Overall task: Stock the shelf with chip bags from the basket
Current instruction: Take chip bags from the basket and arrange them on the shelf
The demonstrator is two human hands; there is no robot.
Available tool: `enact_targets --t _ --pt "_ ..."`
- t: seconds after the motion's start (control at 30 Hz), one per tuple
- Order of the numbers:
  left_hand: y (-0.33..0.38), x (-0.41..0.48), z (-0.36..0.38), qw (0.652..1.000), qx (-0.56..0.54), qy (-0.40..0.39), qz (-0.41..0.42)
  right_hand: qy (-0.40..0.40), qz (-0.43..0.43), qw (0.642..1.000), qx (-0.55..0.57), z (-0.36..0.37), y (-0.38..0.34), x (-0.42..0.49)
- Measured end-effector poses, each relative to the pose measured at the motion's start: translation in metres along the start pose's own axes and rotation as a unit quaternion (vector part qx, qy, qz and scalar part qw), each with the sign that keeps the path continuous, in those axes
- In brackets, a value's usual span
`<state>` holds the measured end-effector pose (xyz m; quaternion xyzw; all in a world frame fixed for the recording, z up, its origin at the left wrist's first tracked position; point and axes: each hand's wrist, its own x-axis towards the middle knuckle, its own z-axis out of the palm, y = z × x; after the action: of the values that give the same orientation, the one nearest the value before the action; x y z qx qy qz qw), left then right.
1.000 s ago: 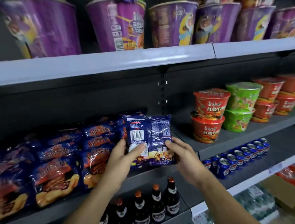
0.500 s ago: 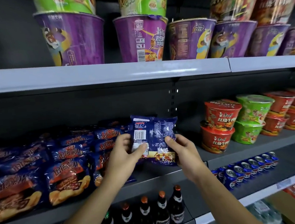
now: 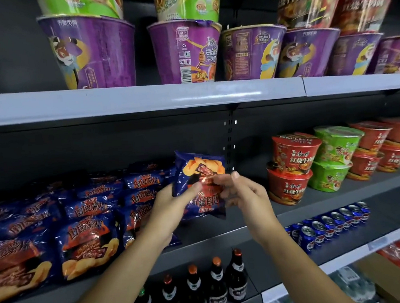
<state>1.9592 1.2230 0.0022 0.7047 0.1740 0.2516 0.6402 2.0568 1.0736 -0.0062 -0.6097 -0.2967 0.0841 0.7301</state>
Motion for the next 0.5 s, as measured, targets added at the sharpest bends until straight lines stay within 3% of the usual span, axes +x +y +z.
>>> enact_targets --t 0.1,0.33,0.5 --pt "0.002 0.000 -0.003 0.998 -0.055 -0.016 -0.020 0.059 0.023 0.998 -0.013 -0.005 0.002 0.003" --pt "0.003 -0.003 -0.004 0.996 -0.073 -0.053 -0.022 0.010 0.115 0.991 0.063 -0.003 0.004 0.003" --pt "-0.008 -0.006 0.001 0.972 -0.232 -0.015 -0.021 0.068 0.139 0.971 0.180 -0.004 0.006 0.008"
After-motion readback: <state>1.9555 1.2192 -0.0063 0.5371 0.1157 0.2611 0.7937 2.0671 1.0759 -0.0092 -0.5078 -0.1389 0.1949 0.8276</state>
